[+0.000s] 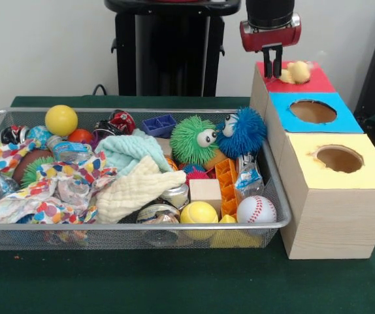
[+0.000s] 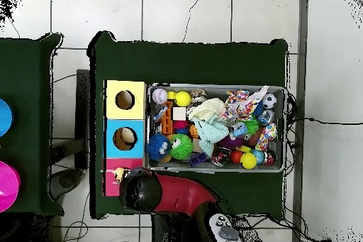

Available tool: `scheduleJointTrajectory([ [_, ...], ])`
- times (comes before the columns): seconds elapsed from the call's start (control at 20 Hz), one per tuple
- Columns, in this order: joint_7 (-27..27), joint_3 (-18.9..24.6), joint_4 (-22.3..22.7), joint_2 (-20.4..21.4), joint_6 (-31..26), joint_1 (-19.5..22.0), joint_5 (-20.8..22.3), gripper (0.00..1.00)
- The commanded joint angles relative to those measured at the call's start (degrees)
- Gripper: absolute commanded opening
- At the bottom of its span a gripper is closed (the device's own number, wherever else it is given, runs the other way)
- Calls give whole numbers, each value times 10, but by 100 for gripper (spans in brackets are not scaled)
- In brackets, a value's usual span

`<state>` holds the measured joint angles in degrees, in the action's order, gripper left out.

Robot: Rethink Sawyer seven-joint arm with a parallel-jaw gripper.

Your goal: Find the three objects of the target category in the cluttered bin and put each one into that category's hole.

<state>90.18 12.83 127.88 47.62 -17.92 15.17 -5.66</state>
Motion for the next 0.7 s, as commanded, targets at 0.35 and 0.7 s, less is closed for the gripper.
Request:
scheduleJointTrajectory([
  [0.35, 79, -29, -24, -13, -44, 26, -7, 100],
  [0.7, 74, -14, -18, -15, -38, 39, -7, 100],
])
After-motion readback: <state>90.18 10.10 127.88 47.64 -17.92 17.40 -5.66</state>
